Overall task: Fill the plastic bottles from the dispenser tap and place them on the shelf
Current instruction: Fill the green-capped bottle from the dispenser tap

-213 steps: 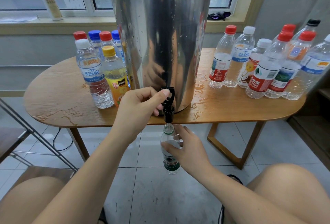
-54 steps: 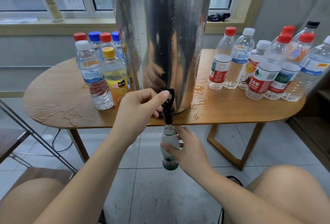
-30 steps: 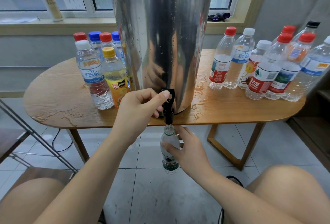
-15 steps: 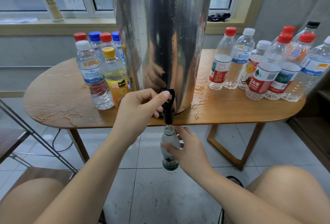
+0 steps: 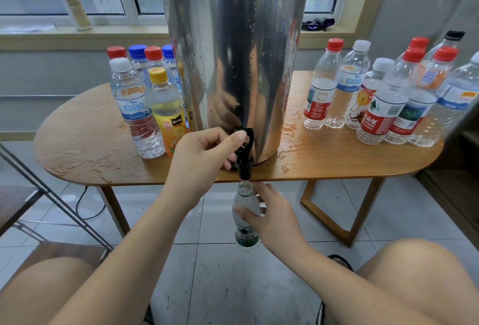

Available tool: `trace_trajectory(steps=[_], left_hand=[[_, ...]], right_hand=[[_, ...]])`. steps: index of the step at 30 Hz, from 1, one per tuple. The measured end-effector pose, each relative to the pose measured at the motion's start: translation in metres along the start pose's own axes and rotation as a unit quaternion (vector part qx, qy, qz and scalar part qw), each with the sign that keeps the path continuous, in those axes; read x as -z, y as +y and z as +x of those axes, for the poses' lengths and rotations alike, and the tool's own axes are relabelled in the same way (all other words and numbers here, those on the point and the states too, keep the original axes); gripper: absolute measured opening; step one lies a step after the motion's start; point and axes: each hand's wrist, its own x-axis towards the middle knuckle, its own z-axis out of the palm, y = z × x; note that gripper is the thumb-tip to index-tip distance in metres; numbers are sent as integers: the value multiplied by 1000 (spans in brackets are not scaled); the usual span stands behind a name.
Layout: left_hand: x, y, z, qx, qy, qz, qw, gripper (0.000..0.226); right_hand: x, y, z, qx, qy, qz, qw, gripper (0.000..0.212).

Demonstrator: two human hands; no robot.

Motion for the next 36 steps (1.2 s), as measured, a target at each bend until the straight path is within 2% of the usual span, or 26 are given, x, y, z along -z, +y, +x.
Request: trace_trajectory(steps=[36], left_hand=[[0,2,0,-1,-3,8,1000,41]], right_hand=[[0,-1,1,-5,-1,15,1000,47]])
